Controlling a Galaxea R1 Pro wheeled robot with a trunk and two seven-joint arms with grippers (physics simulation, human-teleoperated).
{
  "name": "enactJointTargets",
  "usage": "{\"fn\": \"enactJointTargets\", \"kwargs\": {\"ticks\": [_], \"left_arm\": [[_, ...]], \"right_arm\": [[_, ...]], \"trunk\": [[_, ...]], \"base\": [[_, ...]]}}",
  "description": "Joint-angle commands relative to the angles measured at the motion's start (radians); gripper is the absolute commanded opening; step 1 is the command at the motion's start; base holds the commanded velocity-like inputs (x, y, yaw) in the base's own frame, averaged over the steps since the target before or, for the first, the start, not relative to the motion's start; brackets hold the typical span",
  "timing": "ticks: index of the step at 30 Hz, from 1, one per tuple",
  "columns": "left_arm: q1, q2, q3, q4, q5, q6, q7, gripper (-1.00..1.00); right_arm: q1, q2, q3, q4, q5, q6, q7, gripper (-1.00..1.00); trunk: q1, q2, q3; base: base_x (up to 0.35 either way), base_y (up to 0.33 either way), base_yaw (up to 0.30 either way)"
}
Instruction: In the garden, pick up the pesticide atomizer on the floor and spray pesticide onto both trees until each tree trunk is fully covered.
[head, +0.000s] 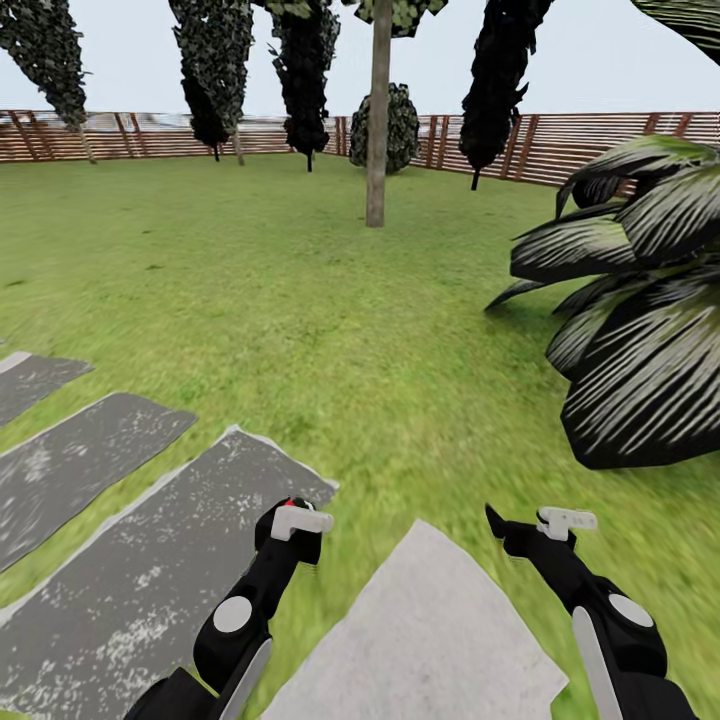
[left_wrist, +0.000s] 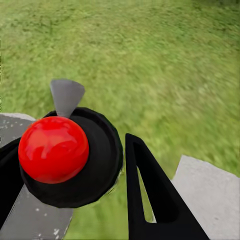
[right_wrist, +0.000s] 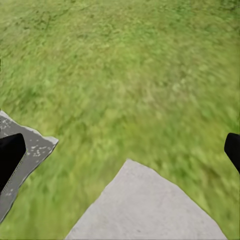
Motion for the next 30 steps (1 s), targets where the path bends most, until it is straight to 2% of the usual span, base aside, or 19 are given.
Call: {"fn": "enactJointTargets", "kwargs": {"ticks": [1,24,30], "left_arm": [[-0.001,0.001,-0.003,-0.001,0.007,0.004,0.012,-1.0],[-0.001,-0.002,-0.005,-0.001,0.007,0.006,0.012,-1.0],[-0.001,-0.002,-0.005,-0.001,0.007,0.007,0.012,-1.0]], "right_arm": [[-0.001,0.001,-0.003,-0.001,-0.01,0.007,0.003,1.0],[-0.001,0.001,-0.002,-0.001,-0.01,0.007,0.004,1.0],[-0.001,0.001,-0.002,-0.001,-0.01,0.007,0.004,1.0]], "trunk": [[0.001,0.0,0.0],[0.001,0.0,0.029],[0.001,0.0,0.029]], "base": [[0.332,0.089,0.0],[0.332,0.089,-0.001],[0.332,0.089,-0.153]]}}
